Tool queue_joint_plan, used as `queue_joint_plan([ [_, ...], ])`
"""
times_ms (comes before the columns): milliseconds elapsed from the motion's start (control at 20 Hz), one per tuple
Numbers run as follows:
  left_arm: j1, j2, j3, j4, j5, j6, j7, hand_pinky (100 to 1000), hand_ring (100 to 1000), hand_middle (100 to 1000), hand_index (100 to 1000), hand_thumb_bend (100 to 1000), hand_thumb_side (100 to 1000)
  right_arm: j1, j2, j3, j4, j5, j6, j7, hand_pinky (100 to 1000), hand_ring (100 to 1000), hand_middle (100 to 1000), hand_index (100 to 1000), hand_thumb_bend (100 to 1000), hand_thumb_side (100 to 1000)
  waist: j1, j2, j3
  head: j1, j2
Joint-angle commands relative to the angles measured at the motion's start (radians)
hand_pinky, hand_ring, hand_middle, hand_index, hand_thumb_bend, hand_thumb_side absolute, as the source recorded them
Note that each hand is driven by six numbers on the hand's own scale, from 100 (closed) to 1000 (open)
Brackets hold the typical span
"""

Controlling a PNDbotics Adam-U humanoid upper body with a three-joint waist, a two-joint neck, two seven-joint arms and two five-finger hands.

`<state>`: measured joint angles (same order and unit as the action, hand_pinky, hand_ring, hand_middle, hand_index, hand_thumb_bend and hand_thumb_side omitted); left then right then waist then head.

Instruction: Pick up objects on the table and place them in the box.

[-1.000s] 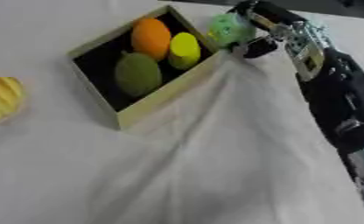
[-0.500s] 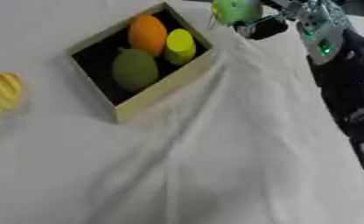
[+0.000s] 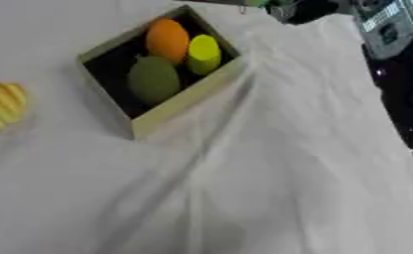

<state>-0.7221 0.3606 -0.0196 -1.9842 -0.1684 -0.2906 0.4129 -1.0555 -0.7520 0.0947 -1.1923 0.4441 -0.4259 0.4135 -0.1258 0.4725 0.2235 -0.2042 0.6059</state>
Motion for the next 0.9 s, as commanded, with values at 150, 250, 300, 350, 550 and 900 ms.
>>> queue_joint_plan([
  [150,-0.014,0.016,-0.001,-0.016,0.003,-0.002,-0.006,705,748,746,846,438,439,-0.026,-0.018,0.058,-0.086,-0.063,0.017,0.069,861,864,571,697,100,200,0.004,-0.036,0.005,-0.011,0.001],
  [250,-0.016,0.014,-0.002,-0.016,0.004,-0.003,-0.007,705,748,746,846,439,438,-0.042,0.011,0.071,-0.078,-0.07,0.027,0.094,864,865,568,695,100,208,0.004,-0.037,0.007,-0.015,0.001],
  [300,-0.017,0.012,-0.003,-0.016,0.004,-0.004,-0.007,706,749,746,846,440,437,-0.05,0.025,0.075,-0.071,-0.071,0.031,0.103,866,866,568,696,100,212,0.004,-0.037,0.008,-0.017,0.001],
  [350,-0.019,0.011,-0.003,-0.016,0.005,-0.005,-0.007,706,749,746,846,441,437,-0.059,0.041,0.079,-0.062,-0.071,0.033,0.111,866,866,569,696,100,213,0.004,-0.037,0.01,-0.018,0.001],
  [550,-0.024,0.006,-0.005,-0.016,0.006,-0.008,-0.009,706,749,746,846,441,436,-0.083,0.089,0.098,-0.033,-0.058,0.026,0.131,868,869,577,703,100,224,0.002,-0.038,0.015,-0.023,0.001],
  [900,-0.033,-0.002,-0.009,-0.016,0.009,-0.011,-0.013,706,749,746,846,443,433,-0.095,0.133,0.124,0.016,0.003,0.001,0.129,870,884,634,741,101,277,-0.001,-0.038,0.025,-0.026,-0.004],
])
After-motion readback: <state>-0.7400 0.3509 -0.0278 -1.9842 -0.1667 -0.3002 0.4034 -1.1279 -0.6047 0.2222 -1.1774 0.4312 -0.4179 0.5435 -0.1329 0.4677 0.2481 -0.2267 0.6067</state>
